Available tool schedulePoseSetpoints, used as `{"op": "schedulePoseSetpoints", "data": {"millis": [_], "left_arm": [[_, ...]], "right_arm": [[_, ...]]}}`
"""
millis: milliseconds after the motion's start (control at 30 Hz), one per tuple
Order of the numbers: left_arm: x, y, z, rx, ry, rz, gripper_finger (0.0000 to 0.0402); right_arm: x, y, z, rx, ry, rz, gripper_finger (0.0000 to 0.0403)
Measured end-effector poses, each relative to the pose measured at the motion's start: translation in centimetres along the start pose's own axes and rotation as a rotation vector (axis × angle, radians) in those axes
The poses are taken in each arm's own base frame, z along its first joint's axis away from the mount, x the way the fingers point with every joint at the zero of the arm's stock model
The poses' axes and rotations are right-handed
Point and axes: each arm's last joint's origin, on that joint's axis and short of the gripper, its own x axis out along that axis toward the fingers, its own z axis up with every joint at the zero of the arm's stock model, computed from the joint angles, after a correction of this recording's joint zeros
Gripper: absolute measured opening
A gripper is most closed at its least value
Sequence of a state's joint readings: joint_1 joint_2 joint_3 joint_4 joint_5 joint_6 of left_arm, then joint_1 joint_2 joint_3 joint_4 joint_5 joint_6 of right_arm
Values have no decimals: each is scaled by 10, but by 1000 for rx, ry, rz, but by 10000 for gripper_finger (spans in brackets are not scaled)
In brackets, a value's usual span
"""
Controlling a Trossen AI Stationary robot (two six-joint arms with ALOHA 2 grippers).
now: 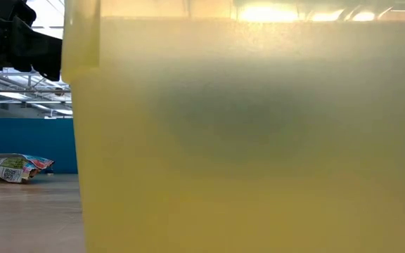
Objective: Pick and place Granola Bars by type
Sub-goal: Put the yellow granola bar into the green bin
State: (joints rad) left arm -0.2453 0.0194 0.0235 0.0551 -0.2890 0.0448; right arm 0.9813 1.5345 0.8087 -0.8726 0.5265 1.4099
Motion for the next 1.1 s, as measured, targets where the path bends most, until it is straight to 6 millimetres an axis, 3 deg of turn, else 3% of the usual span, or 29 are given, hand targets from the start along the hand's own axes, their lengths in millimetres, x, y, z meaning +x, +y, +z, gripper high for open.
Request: {"op": "schedulePoseSetpoints", "data": {"millis": [133,367,567,833,1100], "left_arm": [[0,0,0,0,-1,0,159],[0,0,0,0,-1,0,159],[0,0,0,-1,-1,0,159],[0,0,0,0,-1,0,159],[0,0,0,0,-1,0,159]], "right_arm": [[-4,0,2,-34,-6,38,29],[-11,8,8,-68,-60,156,125],[-3,18,11,-86,-114,280,183],[6,14,12,-93,-113,276,180],[7,15,7,-57,8,332,176]]}}
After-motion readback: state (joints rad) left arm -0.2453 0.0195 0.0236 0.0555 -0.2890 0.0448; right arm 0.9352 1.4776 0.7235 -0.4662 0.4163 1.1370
